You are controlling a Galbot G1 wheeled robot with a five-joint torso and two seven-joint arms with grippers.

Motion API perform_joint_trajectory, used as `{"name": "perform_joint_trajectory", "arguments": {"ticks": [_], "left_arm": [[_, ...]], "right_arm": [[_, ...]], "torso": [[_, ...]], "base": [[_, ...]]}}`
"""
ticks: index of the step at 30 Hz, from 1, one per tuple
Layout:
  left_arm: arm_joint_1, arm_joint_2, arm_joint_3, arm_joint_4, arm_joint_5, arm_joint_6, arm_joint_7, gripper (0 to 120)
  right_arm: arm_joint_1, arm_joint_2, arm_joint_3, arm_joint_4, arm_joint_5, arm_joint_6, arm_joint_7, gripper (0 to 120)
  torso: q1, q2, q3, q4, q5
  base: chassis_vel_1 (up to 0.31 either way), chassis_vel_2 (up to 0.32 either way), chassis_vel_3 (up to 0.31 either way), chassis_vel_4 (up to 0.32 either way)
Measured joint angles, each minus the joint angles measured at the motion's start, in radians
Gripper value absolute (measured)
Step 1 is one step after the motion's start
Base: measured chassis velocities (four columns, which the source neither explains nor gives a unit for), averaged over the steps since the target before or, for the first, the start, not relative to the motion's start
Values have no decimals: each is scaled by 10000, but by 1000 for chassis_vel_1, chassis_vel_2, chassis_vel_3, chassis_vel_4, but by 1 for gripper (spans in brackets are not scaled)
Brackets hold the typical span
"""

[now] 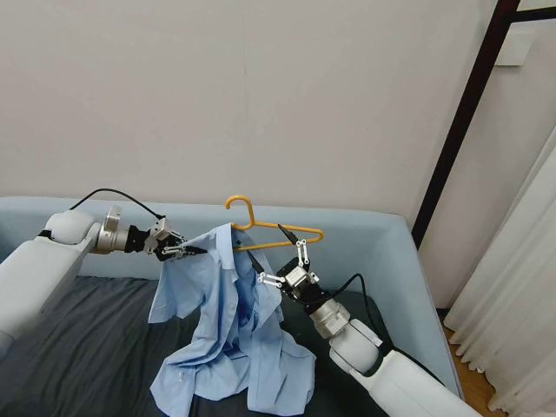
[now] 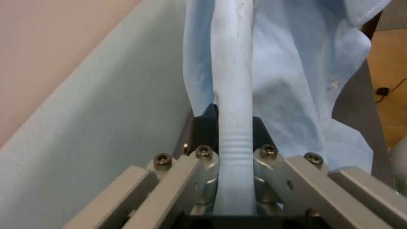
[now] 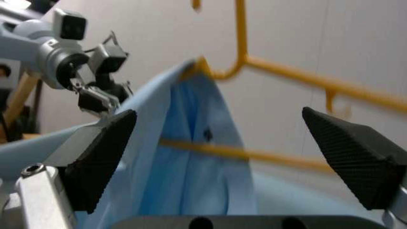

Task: Pick up the clothes from the sofa and hang them on the clothes hanger.

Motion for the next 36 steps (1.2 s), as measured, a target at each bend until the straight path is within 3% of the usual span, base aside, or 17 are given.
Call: {"name": "perform_joint_trajectory", "arguments": {"ticks": [1,2,7,8,13,17,22,25,29,31,35,36], "left_arm": [[-17,47,-26,-20,-48,-1,-18,2],[-17,47,-26,-20,-48,-1,-18,2],[-40,232,-136,-263,-262,12,-55,2],[-40,232,-136,-263,-262,12,-55,2],[-37,307,-196,-340,-296,20,-61,2],[3,332,-211,-367,-296,21,-55,2],[23,325,-232,-368,-296,13,-40,2],[30,323,-239,-368,-331,-1,-32,2],[53,332,-248,-444,-401,-11,-28,2],[55,337,-251,-453,-410,-12,-31,2],[81,373,-284,-470,-424,-20,-36,2],[81,373,-284,-470,-424,-20,-36,2]], "right_arm": [[-170,-28,-79,48,1314,-216,-47,100],[-170,-28,-79,48,1314,-216,-47,100],[-803,-51,-111,-70,5466,-1127,-388,100],[-803,-51,-111,-70,5466,-1127,-388,100],[-1167,473,270,-656,8267,-1532,-1120,100],[-1333,765,432,-672,9058,-1644,-1669,100],[-1365,1085,462,-995,8753,-1731,-1627,100],[-1388,1219,478,-1186,8532,-1772,-1549,94],[-1518,1373,512,-1334,8213,-1802,-1634,75],[-1550,1386,524,-1343,8139,-1802,-1711,73],[-1672,1420,540,-1372,7924,-1684,-2045,53],[-1672,1420,540,-1372,7924,-1684,-2045,53]], "torso": [[0,0,0,1,-1],[0,0,0,1,-1],[0,0,0,0,-1],[0,0,0,0,-1],[0,0,0,0,-1],[0,0,0,1,-3],[0,0,0,1,-3],[0,0,0,1,-3],[0,-2,0,0,-1],[0,-2,0,0,0],[0,-2,0,1,-1],[0,-2,0,1,-1]], "base": [[0,0,0,0],[0,0,0,0],[0,0,0,0],[0,0,0,0],[0,0,0,0],[0,0,0,0],[0,0,0,0],[0,0,0,0],[0,0,0,0],[0,0,0,0],[0,0,0,0],[0,0,0,0]]}}
